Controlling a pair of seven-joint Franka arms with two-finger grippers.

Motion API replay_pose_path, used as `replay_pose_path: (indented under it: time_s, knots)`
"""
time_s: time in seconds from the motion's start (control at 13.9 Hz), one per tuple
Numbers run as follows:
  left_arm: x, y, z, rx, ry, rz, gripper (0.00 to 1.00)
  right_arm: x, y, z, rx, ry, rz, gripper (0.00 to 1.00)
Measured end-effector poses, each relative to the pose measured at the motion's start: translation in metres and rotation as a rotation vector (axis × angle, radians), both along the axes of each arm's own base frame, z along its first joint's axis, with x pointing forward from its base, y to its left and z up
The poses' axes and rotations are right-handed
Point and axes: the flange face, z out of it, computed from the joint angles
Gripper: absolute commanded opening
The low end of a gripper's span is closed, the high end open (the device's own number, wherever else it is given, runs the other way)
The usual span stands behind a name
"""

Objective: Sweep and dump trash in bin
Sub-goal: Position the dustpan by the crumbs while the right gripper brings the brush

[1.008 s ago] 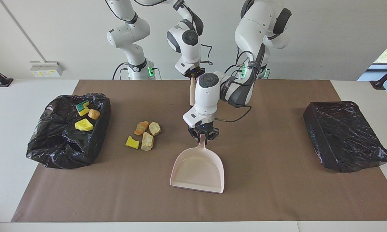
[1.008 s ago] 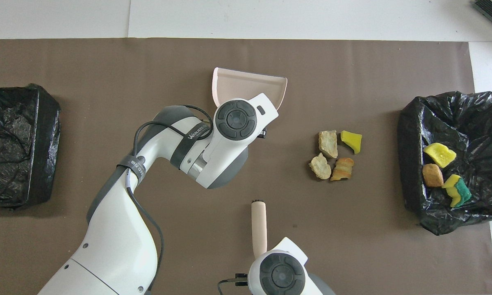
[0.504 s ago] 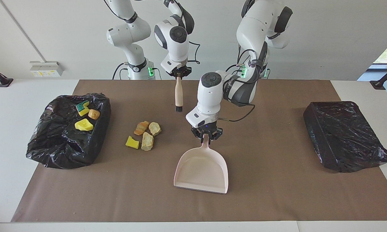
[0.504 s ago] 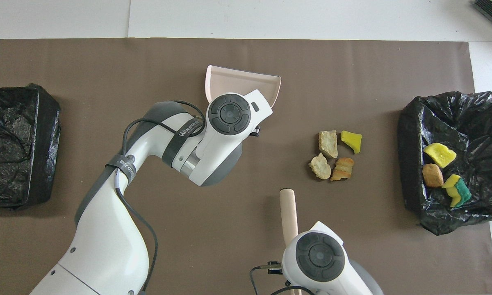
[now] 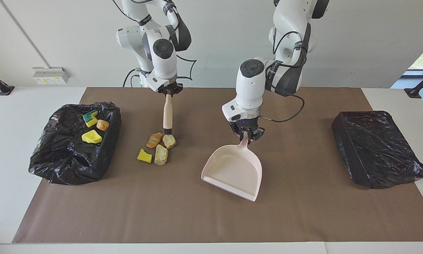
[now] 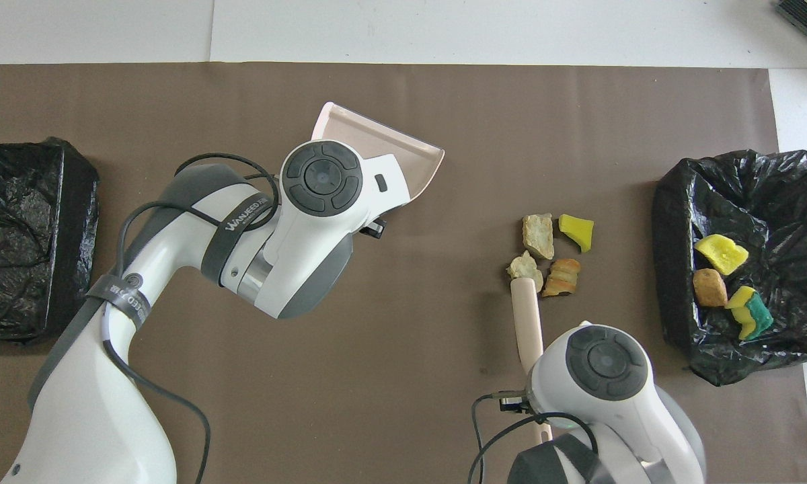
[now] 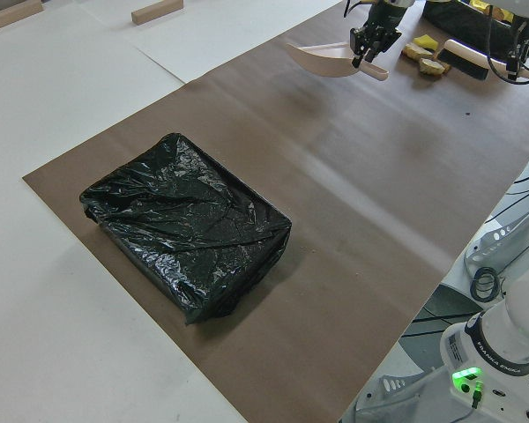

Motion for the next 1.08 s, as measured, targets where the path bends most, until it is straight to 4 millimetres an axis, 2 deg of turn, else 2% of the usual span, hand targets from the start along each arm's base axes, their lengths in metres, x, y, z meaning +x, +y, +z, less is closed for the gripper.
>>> replay_pose_path:
  time_s: [0.22,0.36,0.58,0.79,1.01,1.08]
  knots:
    - [0.001,0.014,-0.009,0.035,0.033,-0.226,0.00,0.032,-0.072,-0.006,-0.038,-0.008,0.075,0.00]
    - [0.004,0.024,-0.013,0.051,0.052,-0.350,0.00,0.054,-0.099,-0.003,-0.071,-0.009,0.127,0.00]
    - [0.003,0.029,-0.021,0.064,0.074,-0.427,0.00,0.086,-0.107,-0.014,-0.124,0.002,0.198,0.00]
    - [-0.002,0.029,-0.032,0.069,0.091,-0.455,0.00,0.114,-0.102,-0.036,-0.125,0.017,0.236,0.00]
    - [-0.003,0.023,-0.032,0.059,0.068,-0.495,0.00,0.121,-0.091,-0.054,-0.092,0.037,0.232,0.00]
    - [-0.004,0.022,-0.033,0.062,0.072,-0.540,0.00,0.119,-0.079,-0.060,-0.051,0.050,0.216,0.00]
